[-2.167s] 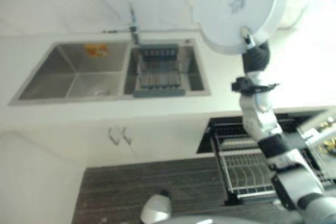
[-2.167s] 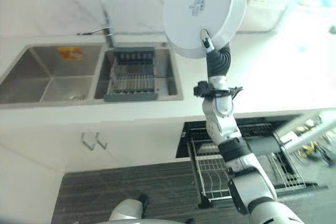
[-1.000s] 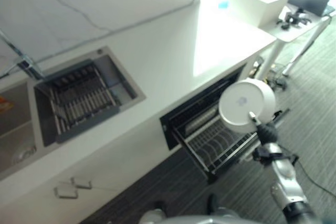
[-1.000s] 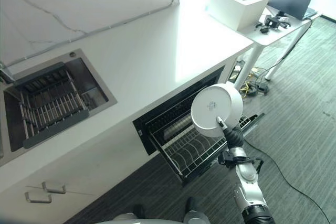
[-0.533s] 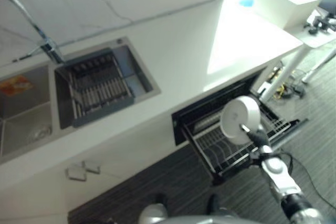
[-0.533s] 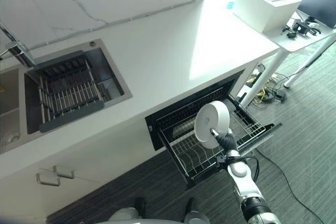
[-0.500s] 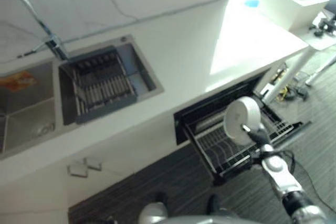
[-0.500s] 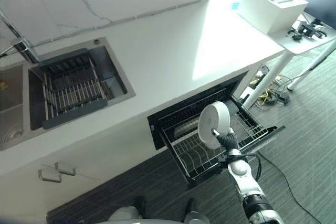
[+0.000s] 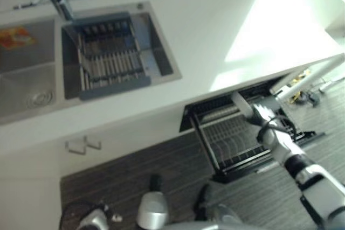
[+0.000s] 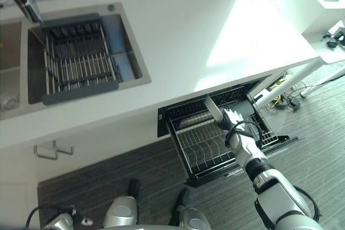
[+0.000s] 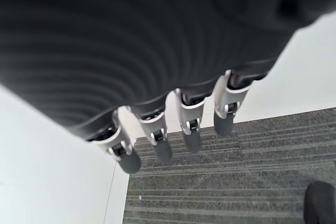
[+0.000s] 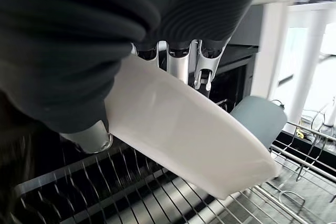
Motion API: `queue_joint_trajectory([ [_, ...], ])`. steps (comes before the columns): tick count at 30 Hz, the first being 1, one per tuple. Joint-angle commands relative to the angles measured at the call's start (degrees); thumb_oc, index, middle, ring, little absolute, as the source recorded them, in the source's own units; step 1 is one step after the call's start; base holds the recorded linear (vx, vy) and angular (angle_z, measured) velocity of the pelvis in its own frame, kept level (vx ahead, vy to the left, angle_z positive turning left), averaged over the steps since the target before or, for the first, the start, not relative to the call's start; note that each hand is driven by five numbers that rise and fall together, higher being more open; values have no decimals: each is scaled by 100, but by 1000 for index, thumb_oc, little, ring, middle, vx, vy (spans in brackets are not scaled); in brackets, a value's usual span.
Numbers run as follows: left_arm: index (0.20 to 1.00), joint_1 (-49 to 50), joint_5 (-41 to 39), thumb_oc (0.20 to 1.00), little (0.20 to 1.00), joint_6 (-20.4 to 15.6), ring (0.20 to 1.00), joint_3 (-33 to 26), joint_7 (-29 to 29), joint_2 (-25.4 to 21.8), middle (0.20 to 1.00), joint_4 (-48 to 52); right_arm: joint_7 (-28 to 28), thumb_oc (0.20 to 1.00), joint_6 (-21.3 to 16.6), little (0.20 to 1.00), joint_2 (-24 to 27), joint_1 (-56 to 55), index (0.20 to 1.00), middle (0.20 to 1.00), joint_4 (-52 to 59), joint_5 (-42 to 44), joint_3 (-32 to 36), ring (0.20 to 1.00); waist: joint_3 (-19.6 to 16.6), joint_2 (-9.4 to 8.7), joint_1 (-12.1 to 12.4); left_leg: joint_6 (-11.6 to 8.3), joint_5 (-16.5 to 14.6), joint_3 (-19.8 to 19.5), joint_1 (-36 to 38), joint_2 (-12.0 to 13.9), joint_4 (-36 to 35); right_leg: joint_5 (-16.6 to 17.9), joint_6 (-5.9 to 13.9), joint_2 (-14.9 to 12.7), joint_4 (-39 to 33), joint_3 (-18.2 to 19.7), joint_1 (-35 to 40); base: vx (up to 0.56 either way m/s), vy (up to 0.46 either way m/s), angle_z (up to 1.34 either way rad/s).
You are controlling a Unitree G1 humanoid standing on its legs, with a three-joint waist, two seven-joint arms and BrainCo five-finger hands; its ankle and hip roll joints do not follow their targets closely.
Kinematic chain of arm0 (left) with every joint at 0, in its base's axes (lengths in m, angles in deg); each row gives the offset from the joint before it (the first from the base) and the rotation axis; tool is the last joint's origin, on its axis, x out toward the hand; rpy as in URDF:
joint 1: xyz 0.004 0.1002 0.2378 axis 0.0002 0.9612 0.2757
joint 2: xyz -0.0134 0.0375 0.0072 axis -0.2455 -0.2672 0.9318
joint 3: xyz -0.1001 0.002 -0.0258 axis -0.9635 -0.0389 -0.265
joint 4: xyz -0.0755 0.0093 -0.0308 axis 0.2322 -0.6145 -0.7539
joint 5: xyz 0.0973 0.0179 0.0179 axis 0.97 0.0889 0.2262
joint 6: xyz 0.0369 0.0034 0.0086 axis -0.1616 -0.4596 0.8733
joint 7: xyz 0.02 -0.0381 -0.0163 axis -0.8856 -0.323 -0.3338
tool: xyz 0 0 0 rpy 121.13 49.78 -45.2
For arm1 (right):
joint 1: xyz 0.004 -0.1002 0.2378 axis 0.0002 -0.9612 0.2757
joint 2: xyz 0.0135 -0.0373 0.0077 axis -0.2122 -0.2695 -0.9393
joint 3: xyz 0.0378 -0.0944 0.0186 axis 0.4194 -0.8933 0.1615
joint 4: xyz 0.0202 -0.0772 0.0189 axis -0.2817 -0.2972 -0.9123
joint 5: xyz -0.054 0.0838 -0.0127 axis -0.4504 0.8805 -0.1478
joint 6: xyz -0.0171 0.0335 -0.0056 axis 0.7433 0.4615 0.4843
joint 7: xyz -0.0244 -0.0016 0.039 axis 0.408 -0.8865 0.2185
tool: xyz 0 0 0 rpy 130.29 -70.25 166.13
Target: Place the dishes in the dishwasher.
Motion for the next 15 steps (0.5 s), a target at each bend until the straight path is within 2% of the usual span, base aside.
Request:
queue_joint_trajectory([
  [1, 1000, 168, 6, 1000, 1000, 75, 1000, 325, 52, -45, 1000, -369, 253, 200, -98, 200, 251, 220, 200, 200, 147, 119, -40, 200, -295, 315, 99, 263, -255, -486, -247, -106, -76, -1109, 215, -57, 1114, 275, 122, 20, -35, 7],
  [7, 1000, -114, -168, 1000, 1000, 44, 1000, 439, 109, -108, 1000, -360, 138, 200, -309, 200, 114, 451, 200, 200, -129, 30, -183, 200, 0, 364, 159, 356, -339, -604, -590, -196, 272, -1147, 185, -104, 1368, 302, -162, -57, -29, 7],
  [10, 1000, -358, -154, 1000, 1000, -89, 1000, 523, 159, -130, 1000, -335, 716, 200, -361, 200, 110, 636, 200, 200, -293, -143, -242, 200, 230, 451, 173, 414, -431, -627, -875, -240, 663, -1193, 145, -183, 1645, 310, -377, -130, -12, 5],
  [11, 1000, -410, -270, 1000, 1000, -60, 1000, 570, 208, -119, 1000, -305, 830, 200, -406, 200, 150, 738, 200, 200, -348, -125, -212, 200, 320, 513, 181, 435, -460, -660, -972, -259, 796, -1228, 127, -213, 1781, 315, -459, -146, 17, 5],
  [12, 1000, -441, -308, 1000, 1000, 41, 1000, 565, 205, -67, 1000, -315, 1343, 200, -446, 200, 133, 811, 200, 200, -453, -147, -171, 200, 439, 614, 198, 464, -492, -728, -1076, -304, 969, -1263, 114, -267, 1975, 312, -561, -98, 18, 7],
  [13, 1000, -441, -305, 1000, 1000, 36, 1000, 565, 209, -64, 1000, -319, 1376, 200, -438, 200, 131, 818, 200, 200, -457, -143, -172, 200, 445, 618, 198, 465, -494, -730, -1080, -306, 977, -1265, 114, -270, 1985, 312, -566, -58, 20, 8],
  [15, 1000, -423, -337, 1000, 1000, -65, 1000, 562, 321, -7, 1000, -330, 1964, 200, -408, 200, 117, 855, 200, 200, -483, 396, -62, 200, 531, 723, 189, 478, -492, -753, -1155, -336, 1052, -1305, 91, -306, 2142, 314, -676, -46, 41, 5],
])
